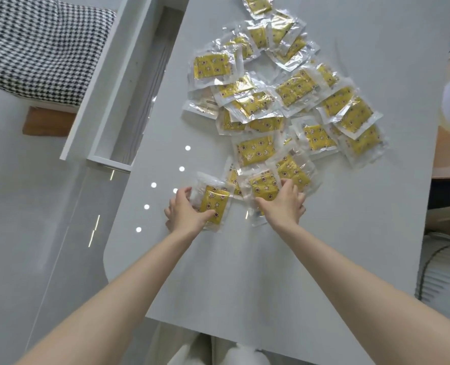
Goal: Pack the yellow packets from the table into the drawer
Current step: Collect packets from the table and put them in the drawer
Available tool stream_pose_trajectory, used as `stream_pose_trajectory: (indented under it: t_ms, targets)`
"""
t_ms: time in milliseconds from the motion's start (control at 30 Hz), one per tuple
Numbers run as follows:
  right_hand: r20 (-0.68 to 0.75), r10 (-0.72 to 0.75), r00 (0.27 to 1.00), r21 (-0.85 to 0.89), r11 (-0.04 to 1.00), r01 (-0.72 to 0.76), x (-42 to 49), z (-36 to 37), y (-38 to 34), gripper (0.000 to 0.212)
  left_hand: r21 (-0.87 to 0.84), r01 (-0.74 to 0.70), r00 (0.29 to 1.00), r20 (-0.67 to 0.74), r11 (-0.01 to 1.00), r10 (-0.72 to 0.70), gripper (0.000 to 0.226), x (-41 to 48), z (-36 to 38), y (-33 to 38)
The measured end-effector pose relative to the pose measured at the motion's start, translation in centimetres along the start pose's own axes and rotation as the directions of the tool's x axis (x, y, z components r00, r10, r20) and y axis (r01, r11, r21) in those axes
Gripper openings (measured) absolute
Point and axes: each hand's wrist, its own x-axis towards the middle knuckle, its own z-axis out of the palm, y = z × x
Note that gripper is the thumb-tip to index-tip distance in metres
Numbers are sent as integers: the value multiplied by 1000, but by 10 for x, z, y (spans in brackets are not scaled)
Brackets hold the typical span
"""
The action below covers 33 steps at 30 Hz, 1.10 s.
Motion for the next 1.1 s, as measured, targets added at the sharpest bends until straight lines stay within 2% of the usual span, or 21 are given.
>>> stream_pose_trajectory:
  t_ms: [67,133,200,300,433,500,600,733,833,900,1000,1067,1100]
  targets:
    - [7,-15,1000,-4,1000,15,-2,4,2,57,87,-11,999,-39,996,14,78,0,5,-1]
    - [21,-42,999,74,996,41,-5,6,6,49,108,-23,998,-56,994,29,76,2,10,-4]
    - [62,-41,997,223,974,26,-10,6,11,37,36,-26,999,-27,999,27,70,5,13,-6]
    - [123,-12,992,413,910,-40,-21,3,20,24,-52,-35,998,48,998,37,46,5,14,-9]
    - [304,-70,950,594,794,-131,-43,-2,27,9,-82,-19,997,78,996,25,29,4,18,-15]
    - [329,-86,940,617,773,-145,-51,1,27,10,-118,-12,995,101,993,24,21,0,19,-13]
    - [305,-34,952,598,784,-164,-57,11,23,13,-181,16,986,168,983,15,6,-3,19,-11]
    - [244,45,969,513,842,-169,-54,24,19,22,-200,36,981,193,979,3,16,-3,16,-11]
    - [213,85,973,507,842,-184,-48,32,17,25,-271,54,977,211,961,5,23,-5,13,-9]
    - [214,60,975,514,842,-164,-46,36,16,23,-319,36,963,264,947,52,21,-6,11,-11]
    - [242,-14,970,527,842,-119,-45,32,16,16,-298,14,961,266,955,69,47,-6,12,-20]
    - [230,-64,971,519,852,-67,-43,23,18,6,-313,18,969,238,950,60,48,-7,13,-21]
    - [182,-87,980,488,873,-13,-41,16,18,9,-333,26,969,241,943,58,46,-9,12,-19]
